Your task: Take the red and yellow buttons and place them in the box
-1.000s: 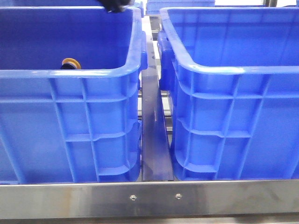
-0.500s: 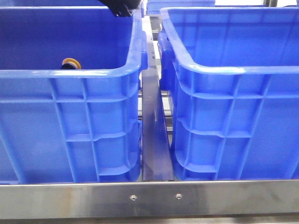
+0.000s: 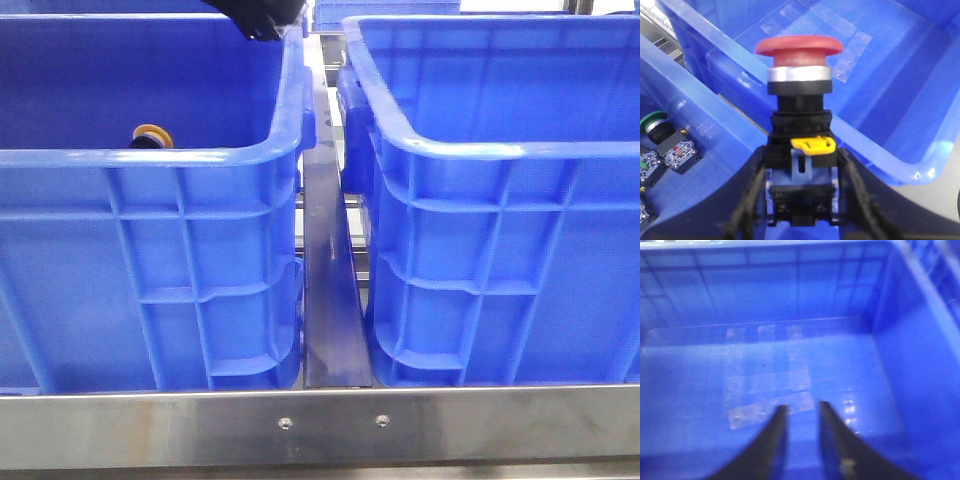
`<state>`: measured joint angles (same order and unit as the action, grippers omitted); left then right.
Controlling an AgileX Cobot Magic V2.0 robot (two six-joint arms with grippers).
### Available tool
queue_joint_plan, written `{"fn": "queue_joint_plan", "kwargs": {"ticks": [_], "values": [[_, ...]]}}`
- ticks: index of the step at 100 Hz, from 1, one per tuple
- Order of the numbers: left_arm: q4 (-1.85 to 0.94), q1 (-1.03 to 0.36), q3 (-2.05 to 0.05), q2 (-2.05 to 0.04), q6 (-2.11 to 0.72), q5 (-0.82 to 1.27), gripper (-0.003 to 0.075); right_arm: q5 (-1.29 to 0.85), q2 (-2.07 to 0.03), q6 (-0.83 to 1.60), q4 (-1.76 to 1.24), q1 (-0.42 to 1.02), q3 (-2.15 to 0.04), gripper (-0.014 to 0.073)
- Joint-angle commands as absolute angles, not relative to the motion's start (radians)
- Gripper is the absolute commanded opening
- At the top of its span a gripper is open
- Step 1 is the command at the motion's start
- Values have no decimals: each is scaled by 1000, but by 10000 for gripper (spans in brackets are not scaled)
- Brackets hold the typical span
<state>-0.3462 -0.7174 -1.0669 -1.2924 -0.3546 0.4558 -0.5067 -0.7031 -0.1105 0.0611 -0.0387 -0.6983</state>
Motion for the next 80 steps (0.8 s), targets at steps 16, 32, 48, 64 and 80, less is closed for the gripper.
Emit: {"fn": "queue_joint_plan", "kwargs": {"ticks": [16, 32, 48, 64, 80], "values": [[-366, -724, -1095, -1267, -355, 385, 104, -517, -835, -108, -100, -44, -858, 547], [-366, -724, -1095, -1267, -355, 385, 104, -574, -897, -23, -406, 5, -937, 547], [-366, -724, -1095, -1267, -355, 385, 104, -635, -1000, 185, -766, 98, -1004, 547], [-366, -724, -1095, -1267, -355, 385, 104, -692, -1115, 381, -1080, 177, -1036, 547], [-366, -724, -1095, -1267, -355, 385, 104, -738, -1229, 520, -1291, 236, -1064, 547]]}}
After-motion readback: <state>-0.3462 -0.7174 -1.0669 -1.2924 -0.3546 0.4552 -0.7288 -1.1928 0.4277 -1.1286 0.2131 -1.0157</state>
